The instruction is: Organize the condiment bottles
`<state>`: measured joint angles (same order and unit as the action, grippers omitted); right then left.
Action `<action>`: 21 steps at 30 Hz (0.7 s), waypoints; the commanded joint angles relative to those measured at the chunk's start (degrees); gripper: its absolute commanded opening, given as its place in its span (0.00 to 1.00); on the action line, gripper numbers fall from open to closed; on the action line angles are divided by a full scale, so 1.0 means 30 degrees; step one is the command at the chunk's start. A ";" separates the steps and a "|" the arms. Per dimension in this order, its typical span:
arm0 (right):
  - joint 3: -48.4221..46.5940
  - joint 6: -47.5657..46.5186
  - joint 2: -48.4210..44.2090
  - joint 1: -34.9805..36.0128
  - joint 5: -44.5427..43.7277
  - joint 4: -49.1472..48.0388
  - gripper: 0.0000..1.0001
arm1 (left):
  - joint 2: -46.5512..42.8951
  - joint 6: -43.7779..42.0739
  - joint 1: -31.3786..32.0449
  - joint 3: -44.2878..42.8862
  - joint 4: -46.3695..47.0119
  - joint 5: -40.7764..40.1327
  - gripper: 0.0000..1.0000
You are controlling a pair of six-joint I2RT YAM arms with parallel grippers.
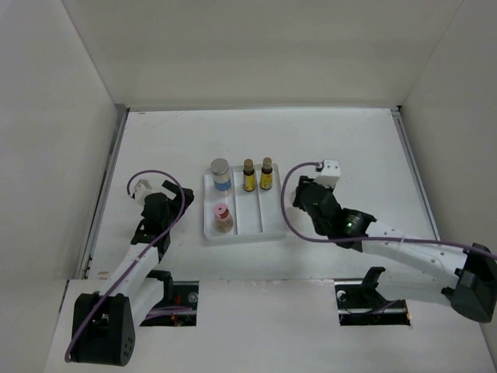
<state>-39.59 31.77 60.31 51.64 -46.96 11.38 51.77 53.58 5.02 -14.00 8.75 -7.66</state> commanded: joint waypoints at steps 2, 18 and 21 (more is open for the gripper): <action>-0.2619 -0.1475 0.2797 0.1929 0.1149 -0.4255 0.42 | -0.0644 -0.0603 -0.0047 -0.0665 -0.0045 -0.0023 1.00; -0.2505 -0.0454 0.7111 0.2753 0.2407 -0.5288 0.57 | -0.0528 -0.0781 -0.0603 -0.1076 -0.0984 0.0210 1.00; -0.2155 0.0014 0.7288 0.2753 0.2790 -0.5286 0.66 | -0.0528 -0.0868 -0.0633 -0.0988 -0.0984 0.0123 1.00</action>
<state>-46.68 29.58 82.17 59.37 -40.25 -1.56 50.68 51.88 3.40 -14.76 5.30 -7.31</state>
